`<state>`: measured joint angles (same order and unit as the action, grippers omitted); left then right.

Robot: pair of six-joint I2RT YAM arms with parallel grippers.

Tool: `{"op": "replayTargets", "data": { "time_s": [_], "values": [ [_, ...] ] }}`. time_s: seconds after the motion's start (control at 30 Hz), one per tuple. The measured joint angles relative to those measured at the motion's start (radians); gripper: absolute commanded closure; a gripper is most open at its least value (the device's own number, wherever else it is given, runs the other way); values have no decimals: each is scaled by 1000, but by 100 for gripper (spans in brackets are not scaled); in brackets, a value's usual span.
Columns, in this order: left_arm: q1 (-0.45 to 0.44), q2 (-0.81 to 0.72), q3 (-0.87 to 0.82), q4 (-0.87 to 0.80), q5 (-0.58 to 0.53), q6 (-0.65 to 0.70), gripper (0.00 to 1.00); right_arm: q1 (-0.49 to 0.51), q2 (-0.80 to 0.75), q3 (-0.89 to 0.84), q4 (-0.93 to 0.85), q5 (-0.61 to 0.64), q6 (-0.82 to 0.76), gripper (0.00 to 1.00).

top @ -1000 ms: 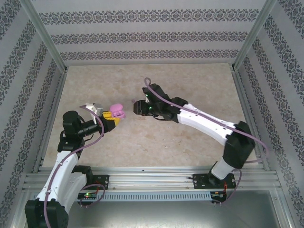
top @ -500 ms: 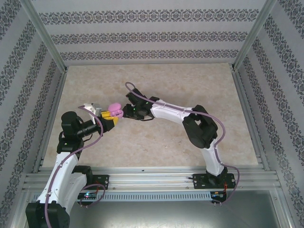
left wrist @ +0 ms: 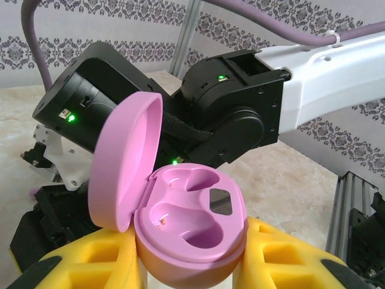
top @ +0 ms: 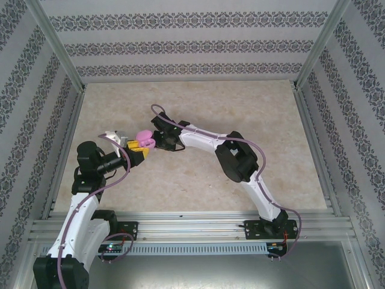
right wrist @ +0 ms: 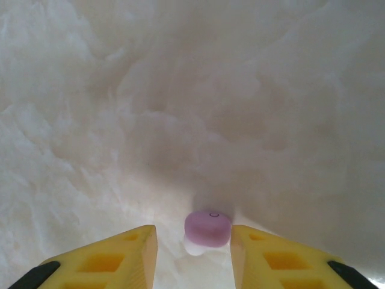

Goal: Insert the wireless bluetooth earbuds into the charging case

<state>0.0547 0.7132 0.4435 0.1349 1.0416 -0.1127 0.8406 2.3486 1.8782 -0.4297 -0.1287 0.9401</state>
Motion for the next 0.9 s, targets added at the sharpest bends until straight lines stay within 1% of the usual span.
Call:
{"op": "replayTargets", "data": {
  "time_s": [0.17,0.3,0.5,0.67,0.9],
  "values": [
    [0,-2,0,0,0,0,77,16,31,63,-34,12,0,62],
    [0,-2,0,0,0,0,77,26,34,71,-53,18,0,59],
    [0,-9,0,0,1,0,77,33,37,75,-76,42,-5,59],
    [0,-12,0,0,1,0,77,41,37,101,-136,94,-35,58],
    [0,-21,0,0,2,0,77,43,56,174,-184,129,-85,58]
  ]
}}
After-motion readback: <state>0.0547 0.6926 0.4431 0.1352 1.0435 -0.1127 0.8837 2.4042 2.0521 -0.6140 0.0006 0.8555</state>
